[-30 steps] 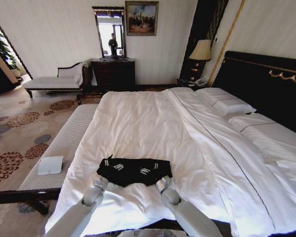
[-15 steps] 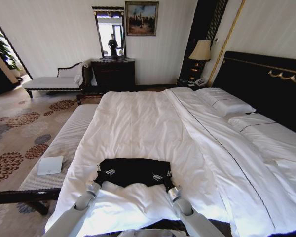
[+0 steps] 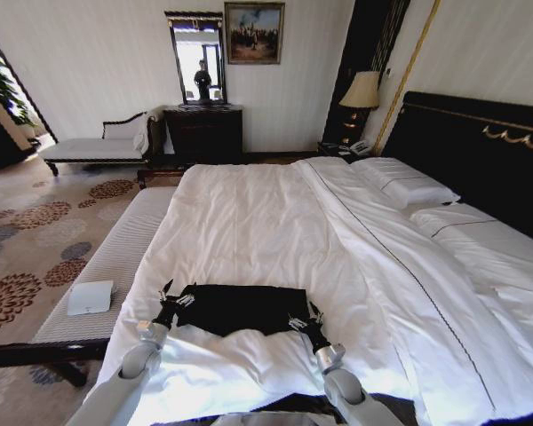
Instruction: Fold the clothes on the bed.
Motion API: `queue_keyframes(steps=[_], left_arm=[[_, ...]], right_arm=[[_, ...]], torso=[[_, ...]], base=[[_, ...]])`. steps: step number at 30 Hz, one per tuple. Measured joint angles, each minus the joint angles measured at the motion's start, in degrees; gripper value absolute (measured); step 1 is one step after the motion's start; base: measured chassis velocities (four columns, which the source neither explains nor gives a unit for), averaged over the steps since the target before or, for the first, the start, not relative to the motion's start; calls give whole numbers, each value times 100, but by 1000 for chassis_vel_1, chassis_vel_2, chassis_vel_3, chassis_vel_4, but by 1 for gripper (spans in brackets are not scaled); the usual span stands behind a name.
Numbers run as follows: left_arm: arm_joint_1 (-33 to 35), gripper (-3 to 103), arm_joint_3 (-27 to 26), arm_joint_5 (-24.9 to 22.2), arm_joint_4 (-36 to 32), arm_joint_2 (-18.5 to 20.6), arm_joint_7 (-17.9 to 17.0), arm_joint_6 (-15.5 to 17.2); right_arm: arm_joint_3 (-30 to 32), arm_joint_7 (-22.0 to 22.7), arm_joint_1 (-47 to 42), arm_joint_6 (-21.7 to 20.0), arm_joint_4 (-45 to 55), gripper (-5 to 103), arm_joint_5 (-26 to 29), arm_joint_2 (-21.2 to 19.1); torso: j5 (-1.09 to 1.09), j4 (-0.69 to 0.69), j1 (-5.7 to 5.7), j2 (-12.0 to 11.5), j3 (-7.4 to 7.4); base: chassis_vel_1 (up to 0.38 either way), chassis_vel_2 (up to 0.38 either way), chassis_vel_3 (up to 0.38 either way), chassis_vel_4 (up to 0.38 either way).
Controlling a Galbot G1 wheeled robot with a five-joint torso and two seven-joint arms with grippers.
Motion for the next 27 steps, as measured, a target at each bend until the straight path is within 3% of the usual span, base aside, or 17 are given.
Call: queue_keyframes(steps=[1,2,4,7,12,13,17,18,20,22,27], left_arm=[[0,100,0,0,0,0,0,0],[301,100,-237,-73,-364,2,-60,110],[733,100,-545,-168,-873,-9,-85,194],[1153,100,-865,-209,-1301,-53,-115,210],[2176,100,-1591,-458,-2380,-154,-244,424],[2176,100,-1591,-458,-2380,-154,-244,424],[2387,100,-1979,-652,-3168,-103,-464,819],[2387,100,-1979,-652,-3168,-103,-464,819],[2279,100,-2050,-684,-3396,-38,-621,1054],[2047,100,-2048,-736,-3707,20,-839,1375],[1786,100,-1893,-679,-4154,137,-1108,1786]], right_arm=[[0,0,0,0,0,100,0,0],[138,384,-111,-331,343,100,-133,0],[334,680,-264,-601,810,100,-135,-4],[454,832,-378,-822,1191,100,140,-4],[816,872,-659,-1490,1922,100,1329,-48],[816,872,-659,-1490,1922,100,1329,-48],[1061,453,-840,-1855,2211,100,2418,-170],[1061,453,-840,-1855,2211,100,2418,-170],[1161,180,-918,-2044,2325,100,2941,-213],[1341,-205,-980,-2533,2382,100,3694,-221],[1518,-776,-927,-2884,2141,100,4170,-204]], torso=[[0,0,0,0,0],[3,-1,0,0,0],[1,-1,0,0,0],[2,-2,0,0,-1],[1,0,-1,0,-1],[1,0,-1,0,-1],[2,0,-1,0,-1],[2,0,-1,0,-1],[2,-1,0,0,0],[1,-2,1,-1,0],[2,-3,1,0,0]], base=[[0,0,0,0],[0,0,0,0],[0,0,0,0],[0,0,0,0],[0,0,0,0],[0,0,0,0],[0,0,0,0],[0,0,0,0],[0,0,0,0],[0,0,0,0],[0,0,0,0]])
